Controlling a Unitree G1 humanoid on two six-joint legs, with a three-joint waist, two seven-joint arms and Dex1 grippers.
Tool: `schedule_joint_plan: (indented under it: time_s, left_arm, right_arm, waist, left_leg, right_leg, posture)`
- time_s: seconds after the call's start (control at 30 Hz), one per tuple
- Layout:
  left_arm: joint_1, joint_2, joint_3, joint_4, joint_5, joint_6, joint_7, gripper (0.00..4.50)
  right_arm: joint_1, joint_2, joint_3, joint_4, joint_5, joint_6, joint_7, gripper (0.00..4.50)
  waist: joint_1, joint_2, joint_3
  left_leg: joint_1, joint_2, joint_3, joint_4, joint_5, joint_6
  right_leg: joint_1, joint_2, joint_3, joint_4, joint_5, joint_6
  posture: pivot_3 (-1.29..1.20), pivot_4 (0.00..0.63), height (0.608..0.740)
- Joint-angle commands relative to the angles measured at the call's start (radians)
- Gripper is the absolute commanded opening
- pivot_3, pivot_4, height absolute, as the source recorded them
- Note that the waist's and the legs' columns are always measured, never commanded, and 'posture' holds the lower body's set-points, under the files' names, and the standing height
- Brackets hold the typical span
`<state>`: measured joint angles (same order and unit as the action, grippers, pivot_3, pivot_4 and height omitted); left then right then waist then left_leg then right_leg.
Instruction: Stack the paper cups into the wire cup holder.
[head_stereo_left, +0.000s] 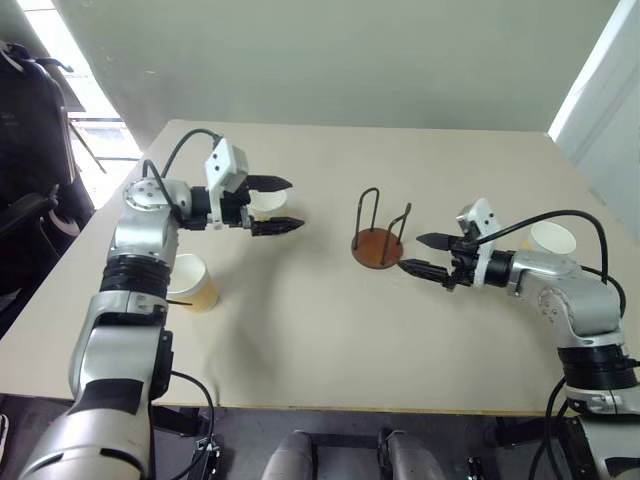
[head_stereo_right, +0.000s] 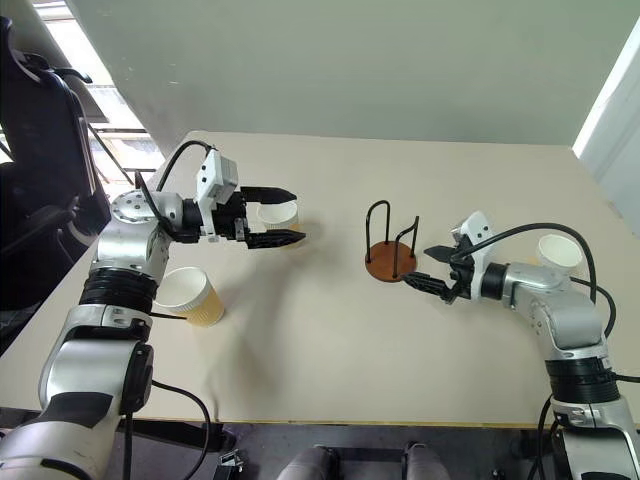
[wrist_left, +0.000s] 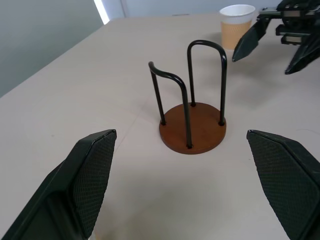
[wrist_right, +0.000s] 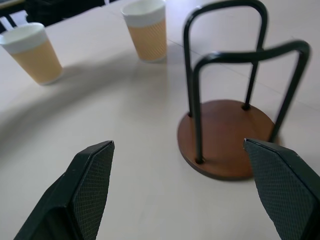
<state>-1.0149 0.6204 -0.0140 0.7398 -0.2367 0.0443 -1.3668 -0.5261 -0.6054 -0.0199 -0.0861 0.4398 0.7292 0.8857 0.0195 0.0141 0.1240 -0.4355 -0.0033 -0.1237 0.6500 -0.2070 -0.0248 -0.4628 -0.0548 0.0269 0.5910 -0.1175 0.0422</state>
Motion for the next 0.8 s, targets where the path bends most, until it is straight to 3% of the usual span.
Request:
schedule_joint_plan:
  time_s: [0.03,0.27,0.8]
  left_arm:
    - [-0.002,0.017,0.024,-0.038,-0.005,-0.004,0.01,4.5]
    - [0.008,0.021,0.027,-0.054,-0.009,0.009,0.017,4.5]
    - [0.016,0.024,0.034,-0.073,-0.016,0.033,0.044,4.5]
  right_arm:
    - [0.003,0.003,-0.024,-0.034,0.015,-0.015,-0.016,4.25]
    - [0.015,0.014,0.001,-0.017,-0.028,-0.066,-0.046,4.25]
    - [-0.045,0.179,0.097,0.144,-0.206,-0.277,-0.177,4.25]
  waist:
    - [0.0,0.0,0.0]
    - [0.0,0.0,0.0]
    - [0.0,0.0,0.0]
  left_leg:
    - [0.0,0.0,0.0,0.0,0.0,0.0]
    - [0.0,0.0,0.0,0.0,0.0,0.0]
    - [0.0,0.0,-0.001,0.001,0.0,0.0]
  right_leg:
    - [0.0,0.0,0.0,0.0,0.0,0.0]
    - [0.0,0.0,0.0,0.0,0.0,0.0]
    - [0.0,0.0,0.0,0.001,0.001,-0.001]
  posture:
    - [0.0,0.15,0.74]
    - [0.0,0.15,0.74]
    - [0.0,0.15,0.74]
